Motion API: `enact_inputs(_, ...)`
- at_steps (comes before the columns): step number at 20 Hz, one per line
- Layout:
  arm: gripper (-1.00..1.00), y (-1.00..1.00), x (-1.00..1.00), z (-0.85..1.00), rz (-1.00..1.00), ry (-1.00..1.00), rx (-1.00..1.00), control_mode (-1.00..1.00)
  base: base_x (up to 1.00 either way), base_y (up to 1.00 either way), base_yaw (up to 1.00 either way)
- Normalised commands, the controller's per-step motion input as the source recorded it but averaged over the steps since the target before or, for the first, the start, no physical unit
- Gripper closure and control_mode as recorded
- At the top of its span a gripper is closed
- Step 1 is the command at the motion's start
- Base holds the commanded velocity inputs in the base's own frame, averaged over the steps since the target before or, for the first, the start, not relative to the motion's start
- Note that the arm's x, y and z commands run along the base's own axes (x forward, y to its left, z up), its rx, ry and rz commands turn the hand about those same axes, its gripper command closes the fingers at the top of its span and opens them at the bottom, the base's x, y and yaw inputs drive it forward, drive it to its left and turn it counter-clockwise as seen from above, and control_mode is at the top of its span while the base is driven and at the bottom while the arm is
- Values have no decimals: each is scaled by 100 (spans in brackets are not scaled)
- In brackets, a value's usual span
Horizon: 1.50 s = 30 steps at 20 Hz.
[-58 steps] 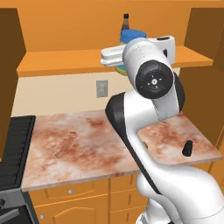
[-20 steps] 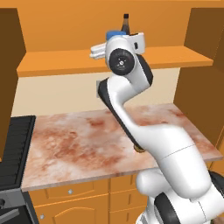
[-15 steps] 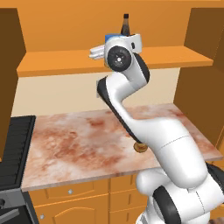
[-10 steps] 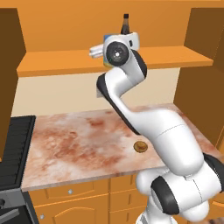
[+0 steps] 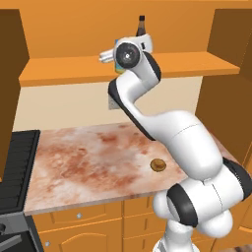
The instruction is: There are various items on the counter. Only move the condiments/shakers into the cabinet.
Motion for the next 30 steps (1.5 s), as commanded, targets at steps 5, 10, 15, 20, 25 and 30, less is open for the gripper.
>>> enact_inputs(5, 100, 0, 11, -43, 0, 0, -6, -100, 0, 0, 0)
enact_inputs(10, 100, 0, 15, -13, 0, 0, 0, -100, 0, 0, 0)
enact_inputs(15, 100, 0, 23, -1, 0, 0, 0, -100, 0, 0, 0)
enact_inputs(20, 100, 0, 22, -17, 0, 0, 0, -100, 0, 0, 0)
enact_inputs(25, 100, 0, 1, -36, 0, -5, -3, -100, 0, 0, 0)
enact_inputs(30, 100, 0, 0, -57, 0, -14, -5, -100, 0, 0, 0)
